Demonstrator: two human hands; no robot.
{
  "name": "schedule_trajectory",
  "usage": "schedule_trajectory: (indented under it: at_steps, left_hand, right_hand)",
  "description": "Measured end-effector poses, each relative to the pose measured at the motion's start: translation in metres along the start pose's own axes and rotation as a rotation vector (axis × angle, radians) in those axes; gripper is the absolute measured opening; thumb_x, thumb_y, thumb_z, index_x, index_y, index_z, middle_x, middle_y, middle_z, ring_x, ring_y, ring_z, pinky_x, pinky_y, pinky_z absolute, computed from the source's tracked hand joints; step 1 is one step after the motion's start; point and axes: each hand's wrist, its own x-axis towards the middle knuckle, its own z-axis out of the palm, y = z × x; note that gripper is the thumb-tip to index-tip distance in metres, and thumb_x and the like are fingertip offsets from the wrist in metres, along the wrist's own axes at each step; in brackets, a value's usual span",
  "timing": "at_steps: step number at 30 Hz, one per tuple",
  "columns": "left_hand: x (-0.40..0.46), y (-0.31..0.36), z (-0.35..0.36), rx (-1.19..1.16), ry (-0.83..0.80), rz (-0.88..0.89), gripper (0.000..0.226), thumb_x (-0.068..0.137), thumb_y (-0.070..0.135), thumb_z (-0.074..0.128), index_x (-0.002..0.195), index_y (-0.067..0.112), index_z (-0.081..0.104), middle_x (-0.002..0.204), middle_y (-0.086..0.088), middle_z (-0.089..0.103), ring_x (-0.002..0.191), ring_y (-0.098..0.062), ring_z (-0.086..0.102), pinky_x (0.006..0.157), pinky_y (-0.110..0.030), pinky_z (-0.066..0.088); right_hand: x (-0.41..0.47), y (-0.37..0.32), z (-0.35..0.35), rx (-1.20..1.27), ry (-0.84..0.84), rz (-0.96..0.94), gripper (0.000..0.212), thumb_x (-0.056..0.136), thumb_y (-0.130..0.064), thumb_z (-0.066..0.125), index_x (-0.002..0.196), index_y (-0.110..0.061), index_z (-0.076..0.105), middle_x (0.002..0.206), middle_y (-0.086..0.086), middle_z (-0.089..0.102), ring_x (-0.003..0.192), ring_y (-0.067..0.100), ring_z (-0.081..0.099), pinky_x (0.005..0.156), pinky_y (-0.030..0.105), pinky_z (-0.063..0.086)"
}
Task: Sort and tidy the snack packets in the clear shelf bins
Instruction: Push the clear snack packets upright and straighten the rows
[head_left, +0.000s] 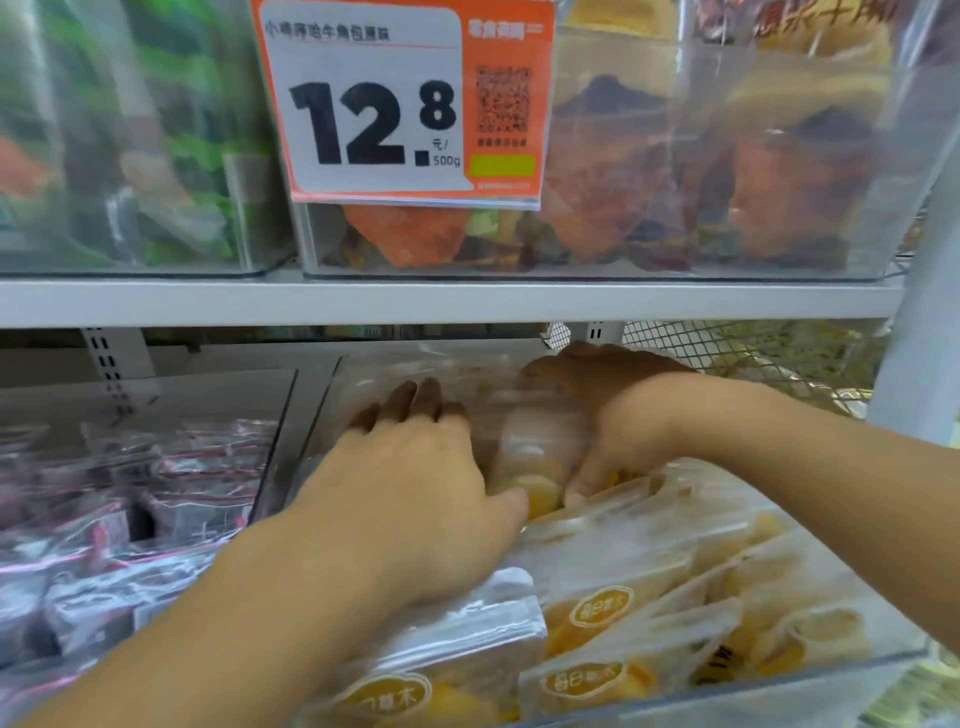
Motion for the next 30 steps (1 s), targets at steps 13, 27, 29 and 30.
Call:
schedule_trajectory:
  at_steps: [13, 27, 29, 30]
  left_hand:
    - [0.006, 0.009, -0.005, -0.010, 0.044, 0.053, 0.051, 0.100, 0.065, 0.018, 0.079, 0.025, 0.043, 0.082, 0.008, 0.049, 0.079, -0.015, 0.049, 0.075, -0.037, 0.038]
    - [0.003, 0.010, -0.003, 0.034, 0.001, 0.025, 0.051, 0.101, 0.059, 0.030, 0.140, 0.027, 0.040, 0.151, -0.005, 0.036, 0.136, -0.028, 0.037, 0.101, -0.039, 0.038]
    - [0.002, 0.006, -0.003, -0.011, 0.034, 0.052, 0.054, 0.099, 0.061, 0.031, 0.147, 0.036, 0.037, 0.159, 0.000, 0.027, 0.144, -0.026, 0.026, 0.109, -0.042, 0.034]
    - [0.003, 0.004, -0.003, -0.037, 0.041, 0.067, 0.053, 0.099, 0.061, 0.032, 0.146, 0.038, 0.038, 0.158, 0.003, 0.029, 0.144, -0.025, 0.026, 0.111, -0.041, 0.034]
  right_hand:
    - [-0.001, 0.032, -0.003, 0.080, 0.001, -0.027, 0.028, 0.093, -0.024, 0.064, 0.066, -0.023, 0.056, 0.069, -0.007, 0.054, 0.071, 0.020, 0.052, 0.062, 0.028, 0.043]
    - [-0.001, 0.038, -0.018, 0.277, -0.190, -0.072, 0.047, 0.082, -0.015, 0.078, 0.124, -0.027, 0.062, 0.116, -0.012, 0.063, 0.110, 0.012, 0.059, 0.091, 0.023, 0.049]
    - [0.008, 0.032, -0.008, 0.216, -0.114, -0.062, 0.023, 0.085, -0.012, 0.073, 0.097, -0.029, 0.063, 0.091, -0.011, 0.063, 0.092, 0.016, 0.061, 0.071, 0.024, 0.048]
    - [0.012, 0.030, -0.002, 0.180, -0.074, -0.056, 0.018, 0.088, -0.013, 0.069, 0.088, -0.028, 0.059, 0.082, -0.010, 0.061, 0.083, 0.017, 0.060, 0.064, 0.024, 0.046]
